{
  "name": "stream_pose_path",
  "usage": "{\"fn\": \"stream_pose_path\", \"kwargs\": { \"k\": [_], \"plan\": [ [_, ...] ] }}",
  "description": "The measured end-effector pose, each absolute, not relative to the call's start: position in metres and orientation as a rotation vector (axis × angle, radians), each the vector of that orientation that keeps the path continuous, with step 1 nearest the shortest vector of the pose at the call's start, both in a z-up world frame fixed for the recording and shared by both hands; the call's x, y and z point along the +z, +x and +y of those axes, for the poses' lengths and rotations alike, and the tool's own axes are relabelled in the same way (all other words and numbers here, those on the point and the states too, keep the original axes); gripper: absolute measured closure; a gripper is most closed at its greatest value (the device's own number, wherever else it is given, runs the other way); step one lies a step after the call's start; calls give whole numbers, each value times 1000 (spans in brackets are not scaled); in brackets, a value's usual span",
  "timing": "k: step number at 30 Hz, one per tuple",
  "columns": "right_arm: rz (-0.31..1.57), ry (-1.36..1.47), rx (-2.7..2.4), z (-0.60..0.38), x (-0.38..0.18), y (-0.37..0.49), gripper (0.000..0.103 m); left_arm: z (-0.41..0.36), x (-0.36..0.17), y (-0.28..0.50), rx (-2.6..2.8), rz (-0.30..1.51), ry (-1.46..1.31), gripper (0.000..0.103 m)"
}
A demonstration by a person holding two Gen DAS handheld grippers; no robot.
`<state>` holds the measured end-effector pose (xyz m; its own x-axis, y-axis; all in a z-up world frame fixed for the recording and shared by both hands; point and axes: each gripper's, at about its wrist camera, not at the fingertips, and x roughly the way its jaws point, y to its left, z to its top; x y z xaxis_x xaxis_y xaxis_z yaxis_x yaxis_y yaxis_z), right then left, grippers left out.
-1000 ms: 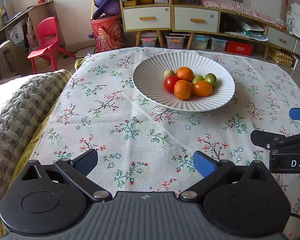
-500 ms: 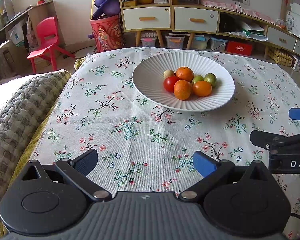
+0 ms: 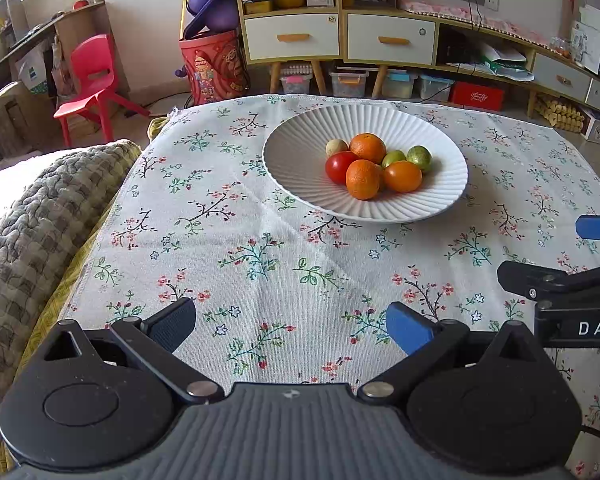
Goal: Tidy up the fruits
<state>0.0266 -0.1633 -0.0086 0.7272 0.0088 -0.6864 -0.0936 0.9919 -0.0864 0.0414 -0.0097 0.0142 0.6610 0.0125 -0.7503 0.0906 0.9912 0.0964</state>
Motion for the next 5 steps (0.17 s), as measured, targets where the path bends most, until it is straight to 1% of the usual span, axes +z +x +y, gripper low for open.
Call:
{"fn": "stream_pose_path", "kwargs": {
  "k": [5],
  "plan": [
    [755, -118, 56, -163, -9, 27, 1, -12, 15, 42, -47, 848, 135, 11]
  ]
}}
